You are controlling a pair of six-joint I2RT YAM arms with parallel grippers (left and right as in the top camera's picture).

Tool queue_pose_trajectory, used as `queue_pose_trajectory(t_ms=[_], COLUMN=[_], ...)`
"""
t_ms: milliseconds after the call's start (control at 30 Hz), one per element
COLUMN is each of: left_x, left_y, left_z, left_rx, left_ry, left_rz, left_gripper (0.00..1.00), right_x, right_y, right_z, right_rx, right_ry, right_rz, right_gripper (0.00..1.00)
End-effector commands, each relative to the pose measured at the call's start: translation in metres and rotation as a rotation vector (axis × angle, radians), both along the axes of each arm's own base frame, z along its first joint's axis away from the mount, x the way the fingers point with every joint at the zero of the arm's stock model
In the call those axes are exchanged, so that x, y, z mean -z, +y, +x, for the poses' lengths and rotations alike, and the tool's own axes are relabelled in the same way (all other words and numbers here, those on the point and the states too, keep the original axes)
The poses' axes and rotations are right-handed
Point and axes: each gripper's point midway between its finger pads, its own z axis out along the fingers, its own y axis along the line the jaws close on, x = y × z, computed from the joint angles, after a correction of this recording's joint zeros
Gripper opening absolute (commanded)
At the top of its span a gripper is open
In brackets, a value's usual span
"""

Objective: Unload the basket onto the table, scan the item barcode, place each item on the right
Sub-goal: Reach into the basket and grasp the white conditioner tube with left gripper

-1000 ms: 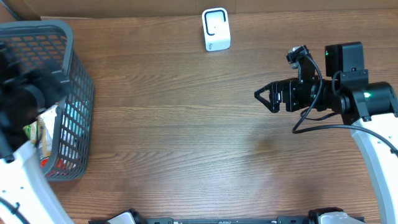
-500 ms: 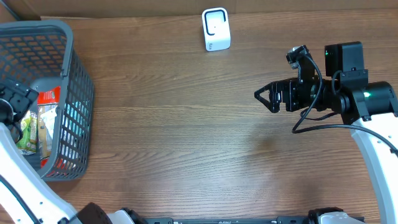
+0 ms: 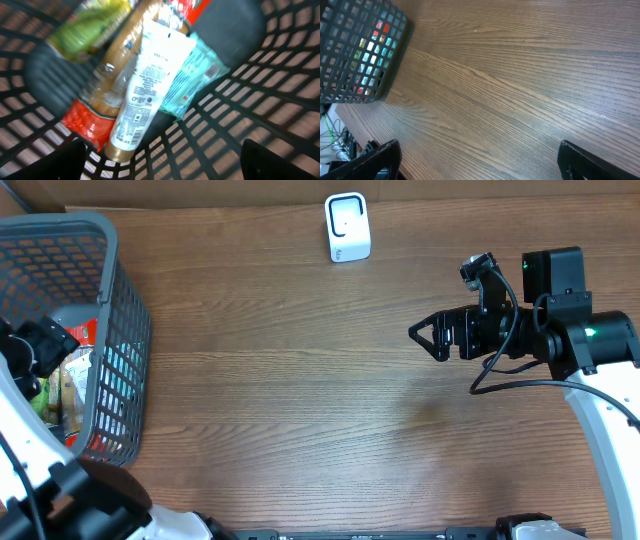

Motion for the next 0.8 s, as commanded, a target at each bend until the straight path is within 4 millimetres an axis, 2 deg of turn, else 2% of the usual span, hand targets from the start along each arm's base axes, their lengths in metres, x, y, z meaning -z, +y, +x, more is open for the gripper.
queue_pose_trajectory(t_ms=[0, 267, 367, 600, 667, 767], left_x=[0.037, 0.114, 0.14, 0.169, 0.172, 0.171], left_y=[-0.001, -0.012, -0.014, -0.016, -0.013, -0.012], left_z=[0.001, -0.008, -0.013, -0.022, -0.026, -0.025], left_rx=[0.045, 0.049, 0.047, 0.031, 0.007, 0.007], left_ry=[0.043, 0.092, 0.105, 0.123, 0.141, 0.137], left_rz=[-0.093, -0.161, -0.158, -0.14, -0.125, -0.12], left_gripper=[0.87, 0.86, 0.8, 0.72, 0.62, 0.22], right_x=[-0.008, -0.008, -0.008, -0.008, -0.008, -0.008], right_y=[0.003, 0.003, 0.003, 0.003, 0.003, 0.003], right_z=[0.002, 0.002, 0.002, 0.002, 0.002, 0.002], right_rx=[-0.006, -0.006, -0.006, -0.006, -0.006, -0.006], right_ry=[-0.014, -0.014, -0.014, -0.014, -0.014, -0.014], right_rz=[0.012, 0.012, 0.012, 0.012, 0.012, 0.012], right_gripper=[1.0, 1.0, 1.0, 1.0, 1.0, 1.0])
